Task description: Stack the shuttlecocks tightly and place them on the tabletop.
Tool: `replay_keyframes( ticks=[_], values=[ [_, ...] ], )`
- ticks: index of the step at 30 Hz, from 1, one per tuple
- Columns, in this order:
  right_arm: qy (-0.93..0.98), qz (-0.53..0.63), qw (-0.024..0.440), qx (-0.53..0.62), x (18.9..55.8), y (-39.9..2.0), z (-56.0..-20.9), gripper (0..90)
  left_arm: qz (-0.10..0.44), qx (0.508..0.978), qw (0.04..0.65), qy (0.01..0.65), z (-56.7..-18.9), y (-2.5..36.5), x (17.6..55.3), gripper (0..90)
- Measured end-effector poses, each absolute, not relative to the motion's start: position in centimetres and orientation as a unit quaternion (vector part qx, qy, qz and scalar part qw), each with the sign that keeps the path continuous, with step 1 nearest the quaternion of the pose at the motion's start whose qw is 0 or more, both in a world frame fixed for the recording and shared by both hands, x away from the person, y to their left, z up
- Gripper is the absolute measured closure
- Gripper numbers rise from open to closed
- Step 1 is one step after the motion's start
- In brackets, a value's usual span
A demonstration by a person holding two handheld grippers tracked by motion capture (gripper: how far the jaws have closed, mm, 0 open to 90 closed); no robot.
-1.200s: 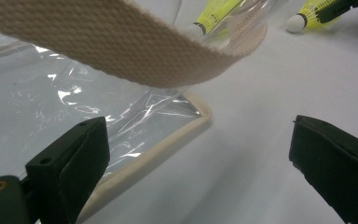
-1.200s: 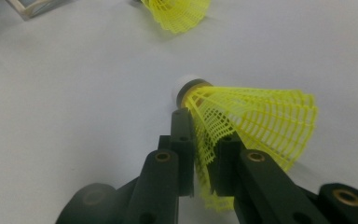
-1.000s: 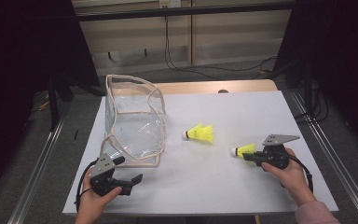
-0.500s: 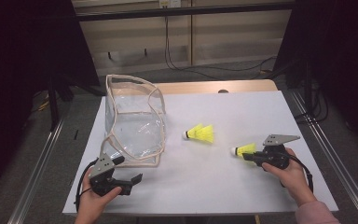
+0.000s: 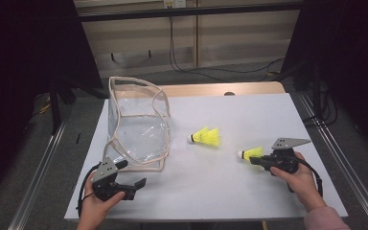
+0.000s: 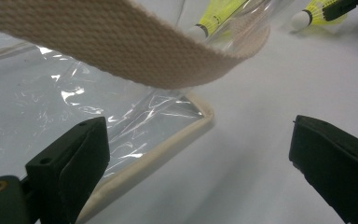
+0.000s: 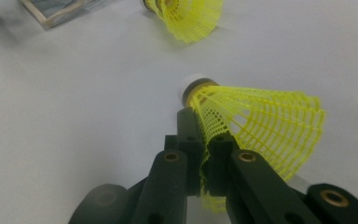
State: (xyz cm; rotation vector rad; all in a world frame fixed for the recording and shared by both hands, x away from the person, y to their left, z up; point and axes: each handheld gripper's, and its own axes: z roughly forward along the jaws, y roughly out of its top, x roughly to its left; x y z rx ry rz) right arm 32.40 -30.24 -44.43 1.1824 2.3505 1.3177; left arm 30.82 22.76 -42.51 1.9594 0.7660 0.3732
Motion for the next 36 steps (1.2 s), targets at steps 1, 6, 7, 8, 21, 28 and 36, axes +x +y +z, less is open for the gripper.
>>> replay_keyframes(
  ticks=[1, 6, 7, 8, 21, 28, 36],
  values=[
    [0.794, 0.447, 0.099, 0.401, 32.4, -30.3, -44.4, 87.8, 0.153, 0.804, 0.482, 0.314, -42.5, 22.8, 30.8, 5.0],
    [0.793, 0.45, 0.096, 0.398, 32.4, -30.3, -44.4, 87.9, 0.153, 0.804, 0.481, 0.315, -42.5, 22.8, 30.8, 5.0],
    [0.793, 0.45, 0.097, 0.398, 32.4, -30.3, -44.4, 87.8, 0.156, 0.803, 0.48, 0.316, -42.6, 22.7, 30.8, 5.0],
    [0.793, 0.451, 0.096, 0.399, 32.4, -30.3, -44.3, 87.8, 0.155, 0.803, 0.481, 0.317, -42.6, 22.7, 30.8, 5.0],
    [0.787, 0.456, 0.097, 0.403, 32.5, -30.4, -43.9, 87.9, 0.152, 0.803, 0.48, 0.317, -42.6, 22.7, 30.8, 5.0],
    [0.784, 0.46, 0.101, 0.404, 32.7, -30.4, -43.6, 87.9, 0.152, 0.804, 0.479, 0.317, -42.6, 22.7, 30.9, 5.0],
    [0.781, 0.465, 0.103, 0.404, 32.9, -30.3, -43.3, 87.9, 0.153, 0.805, 0.478, 0.315, -42.6, 22.7, 30.9, 5.0]
  ],
)
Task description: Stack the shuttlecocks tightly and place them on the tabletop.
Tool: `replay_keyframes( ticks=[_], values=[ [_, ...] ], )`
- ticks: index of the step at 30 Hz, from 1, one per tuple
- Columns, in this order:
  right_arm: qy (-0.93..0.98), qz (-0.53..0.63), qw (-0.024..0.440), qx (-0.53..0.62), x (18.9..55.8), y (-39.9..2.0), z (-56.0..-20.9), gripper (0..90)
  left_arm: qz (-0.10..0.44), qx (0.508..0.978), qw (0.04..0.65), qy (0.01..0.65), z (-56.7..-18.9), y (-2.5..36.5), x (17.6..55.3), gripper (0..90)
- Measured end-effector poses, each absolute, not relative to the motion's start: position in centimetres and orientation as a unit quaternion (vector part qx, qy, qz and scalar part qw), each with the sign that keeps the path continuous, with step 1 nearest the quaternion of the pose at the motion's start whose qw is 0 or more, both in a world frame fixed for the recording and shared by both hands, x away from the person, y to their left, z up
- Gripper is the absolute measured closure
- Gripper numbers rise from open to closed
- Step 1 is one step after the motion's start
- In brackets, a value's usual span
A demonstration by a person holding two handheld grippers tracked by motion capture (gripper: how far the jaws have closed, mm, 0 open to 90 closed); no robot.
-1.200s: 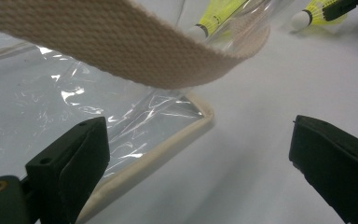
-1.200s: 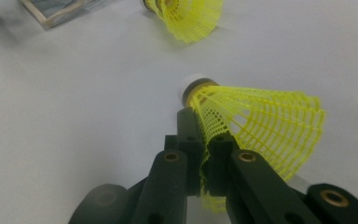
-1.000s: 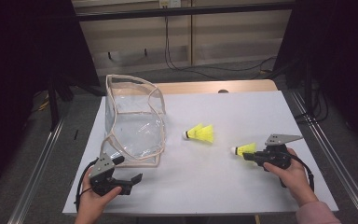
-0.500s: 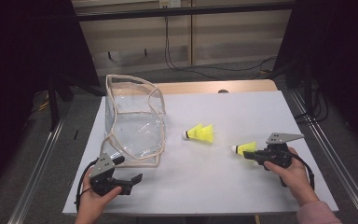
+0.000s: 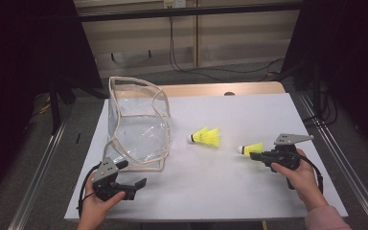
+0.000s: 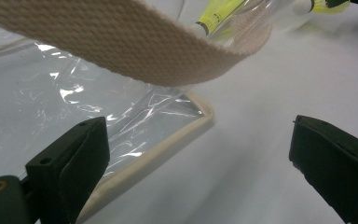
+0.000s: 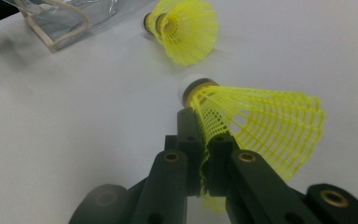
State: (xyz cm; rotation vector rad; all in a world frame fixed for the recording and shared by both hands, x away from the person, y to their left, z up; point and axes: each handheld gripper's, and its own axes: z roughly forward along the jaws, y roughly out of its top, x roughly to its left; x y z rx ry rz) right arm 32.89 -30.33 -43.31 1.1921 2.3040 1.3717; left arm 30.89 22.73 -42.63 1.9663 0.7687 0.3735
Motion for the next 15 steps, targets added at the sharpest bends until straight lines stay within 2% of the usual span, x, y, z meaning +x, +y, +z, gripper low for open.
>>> replay_keyframes(
  ticks=[15],
  values=[
    [0.776, 0.47, 0.11, 0.407, 33.29, -30.31, -43.02, 88.0, 0.152, 0.803, 0.48, 0.318, -42.65, 22.66, 30.87, 5.0]
  ],
)
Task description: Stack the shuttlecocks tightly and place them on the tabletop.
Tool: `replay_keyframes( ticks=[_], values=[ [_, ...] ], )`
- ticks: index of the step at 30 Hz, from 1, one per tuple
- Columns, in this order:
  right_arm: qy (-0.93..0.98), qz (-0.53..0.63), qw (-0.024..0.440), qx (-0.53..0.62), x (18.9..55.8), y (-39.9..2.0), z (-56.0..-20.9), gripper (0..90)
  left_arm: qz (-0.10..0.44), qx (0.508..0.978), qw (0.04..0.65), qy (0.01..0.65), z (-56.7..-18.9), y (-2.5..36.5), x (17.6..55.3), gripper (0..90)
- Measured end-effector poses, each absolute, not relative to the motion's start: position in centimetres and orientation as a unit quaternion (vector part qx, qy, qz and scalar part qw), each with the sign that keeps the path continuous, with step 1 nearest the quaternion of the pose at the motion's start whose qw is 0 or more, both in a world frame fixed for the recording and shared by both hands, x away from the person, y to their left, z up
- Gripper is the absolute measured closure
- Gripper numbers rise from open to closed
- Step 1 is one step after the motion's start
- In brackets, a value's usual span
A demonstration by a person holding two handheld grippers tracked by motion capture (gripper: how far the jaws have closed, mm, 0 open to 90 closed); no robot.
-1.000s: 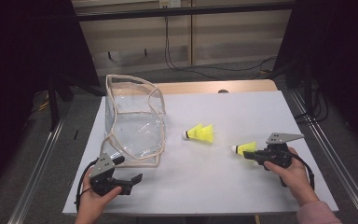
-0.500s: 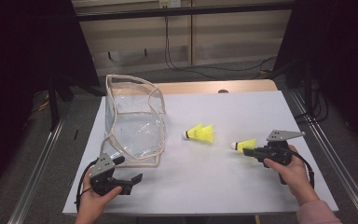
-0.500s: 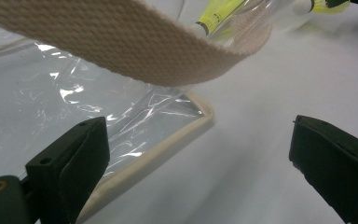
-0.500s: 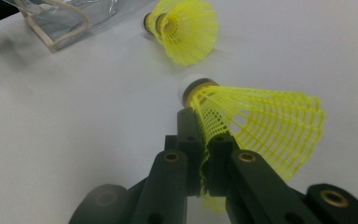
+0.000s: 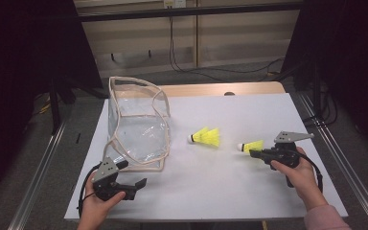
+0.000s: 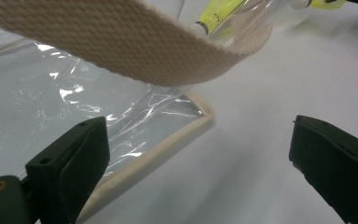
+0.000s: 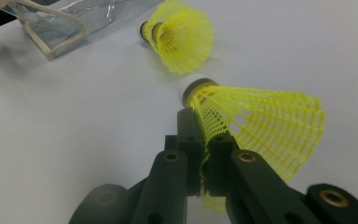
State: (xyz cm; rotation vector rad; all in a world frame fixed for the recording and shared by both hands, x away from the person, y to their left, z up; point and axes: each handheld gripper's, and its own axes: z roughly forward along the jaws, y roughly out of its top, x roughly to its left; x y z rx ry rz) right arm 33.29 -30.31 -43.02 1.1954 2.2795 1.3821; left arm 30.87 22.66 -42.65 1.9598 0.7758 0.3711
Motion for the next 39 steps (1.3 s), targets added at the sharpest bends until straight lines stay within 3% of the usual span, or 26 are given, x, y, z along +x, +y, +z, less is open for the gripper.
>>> replay_keyframes(
  ticks=[39],
  values=[
    [0.769, 0.478, 0.11, 0.41, 34.13, -29.77, -42.83, 88.1, 0.154, 0.805, 0.478, 0.316, -42.63, 22.69, 30.9, 5.0]
  ],
)
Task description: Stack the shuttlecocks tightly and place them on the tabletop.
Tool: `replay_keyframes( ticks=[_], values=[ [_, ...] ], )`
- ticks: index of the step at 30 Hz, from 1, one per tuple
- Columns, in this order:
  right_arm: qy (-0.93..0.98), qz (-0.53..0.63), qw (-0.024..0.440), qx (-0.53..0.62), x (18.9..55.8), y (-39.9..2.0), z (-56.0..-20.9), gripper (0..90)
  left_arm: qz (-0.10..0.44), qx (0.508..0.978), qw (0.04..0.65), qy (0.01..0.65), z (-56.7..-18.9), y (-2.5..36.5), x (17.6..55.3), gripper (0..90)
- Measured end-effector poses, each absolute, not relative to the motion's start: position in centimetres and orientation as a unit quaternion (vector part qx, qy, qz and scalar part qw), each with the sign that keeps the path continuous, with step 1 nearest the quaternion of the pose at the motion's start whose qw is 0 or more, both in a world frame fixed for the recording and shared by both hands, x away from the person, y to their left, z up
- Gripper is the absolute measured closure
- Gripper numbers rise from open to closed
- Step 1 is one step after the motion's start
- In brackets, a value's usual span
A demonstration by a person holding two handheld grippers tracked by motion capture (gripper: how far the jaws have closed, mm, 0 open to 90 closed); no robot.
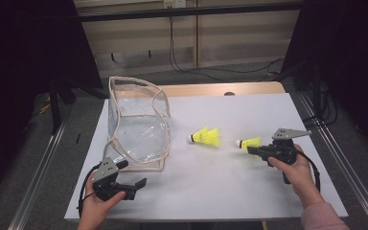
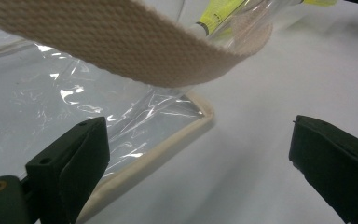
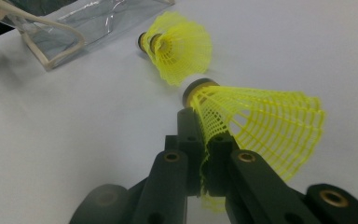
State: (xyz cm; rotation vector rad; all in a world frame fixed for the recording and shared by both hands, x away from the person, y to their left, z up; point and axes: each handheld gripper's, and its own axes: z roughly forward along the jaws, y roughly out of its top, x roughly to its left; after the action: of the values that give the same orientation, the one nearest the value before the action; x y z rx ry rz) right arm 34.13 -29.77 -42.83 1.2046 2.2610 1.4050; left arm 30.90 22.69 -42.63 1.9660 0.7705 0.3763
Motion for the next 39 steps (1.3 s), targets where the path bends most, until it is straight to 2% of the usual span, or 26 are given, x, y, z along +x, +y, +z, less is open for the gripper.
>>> replay_keyframes(
  ticks=[39],
  values=[
    [0.768, 0.483, 0.111, 0.406, 35.7, -28.1, -42.7, 88.1, 0.156, 0.803, 0.479, 0.318, -42.7, 22.7, 31.0, 5.0]
  ],
)
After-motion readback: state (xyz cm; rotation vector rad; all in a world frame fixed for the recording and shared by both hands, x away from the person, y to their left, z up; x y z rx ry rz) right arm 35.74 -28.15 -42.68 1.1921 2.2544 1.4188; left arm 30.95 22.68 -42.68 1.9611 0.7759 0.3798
